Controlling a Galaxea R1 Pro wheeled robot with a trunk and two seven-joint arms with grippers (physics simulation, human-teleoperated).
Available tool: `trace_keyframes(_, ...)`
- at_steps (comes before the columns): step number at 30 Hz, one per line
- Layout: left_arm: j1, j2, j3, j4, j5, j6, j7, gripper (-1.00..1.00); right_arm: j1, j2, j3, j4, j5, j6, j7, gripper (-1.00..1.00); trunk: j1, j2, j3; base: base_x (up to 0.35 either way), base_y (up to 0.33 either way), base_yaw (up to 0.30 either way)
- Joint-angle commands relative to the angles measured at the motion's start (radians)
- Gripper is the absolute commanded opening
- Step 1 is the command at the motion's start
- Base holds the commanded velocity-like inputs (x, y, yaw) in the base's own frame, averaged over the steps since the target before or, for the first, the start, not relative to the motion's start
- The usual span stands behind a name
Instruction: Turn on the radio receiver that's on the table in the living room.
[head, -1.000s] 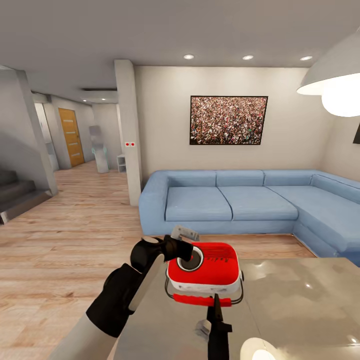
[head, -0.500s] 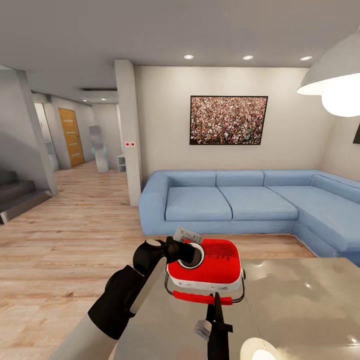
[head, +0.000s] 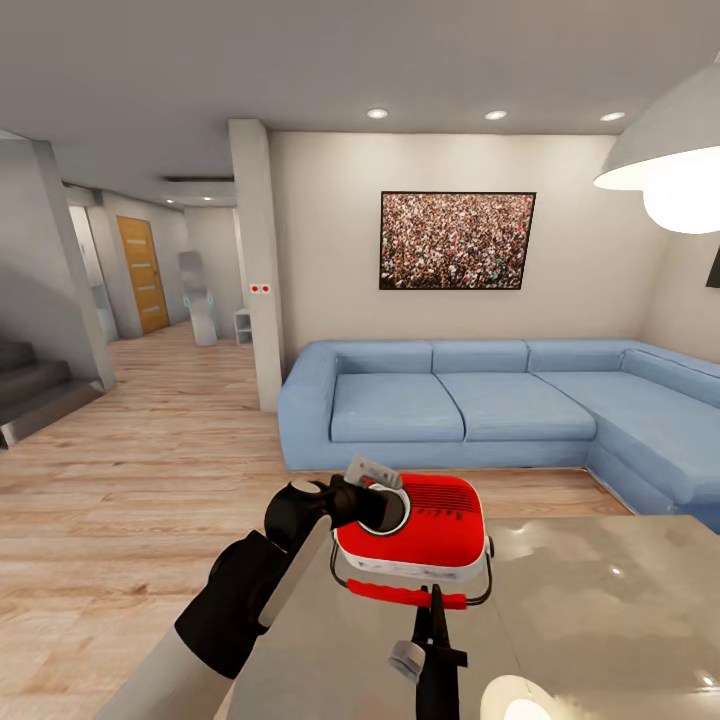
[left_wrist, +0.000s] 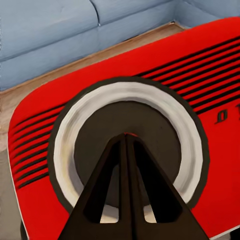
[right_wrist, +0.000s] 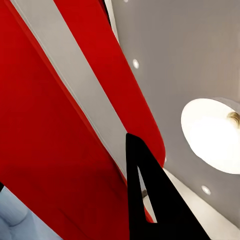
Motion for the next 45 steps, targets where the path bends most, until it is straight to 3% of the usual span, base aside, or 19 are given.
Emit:
trace_keyframes(1, 0.0, 0.0, 0.0, 0.001, 0.0, 0.0, 0.0, -1.0, 0.0, 0.0, 0.003, -0.001, 0.001, -0.005, -0.001, -1.0, 0.0, 0.0, 0.0, 0.0, 0.0, 0.0)
trace_keyframes(37, 0.0, -0.001, -0.001, 0.051, 0.0, -0.035, 0.001, -1.0, 0.018, 0.0, 0.006, -0.046, 0.002, -0.005, -0.001, -1.0, 0.0, 0.0, 0.0, 0.0, 0.0, 0.0)
trace_keyframes(45, 0.001, -0.001, -0.001, 0.055, 0.0, -0.037, 0.0, -1.0, 0.018, 0.0, 0.052, -0.066, 0.002, -0.005, -0.001, -1.0, 0.0, 0.0, 0.0, 0.0, 0.0, 0.0)
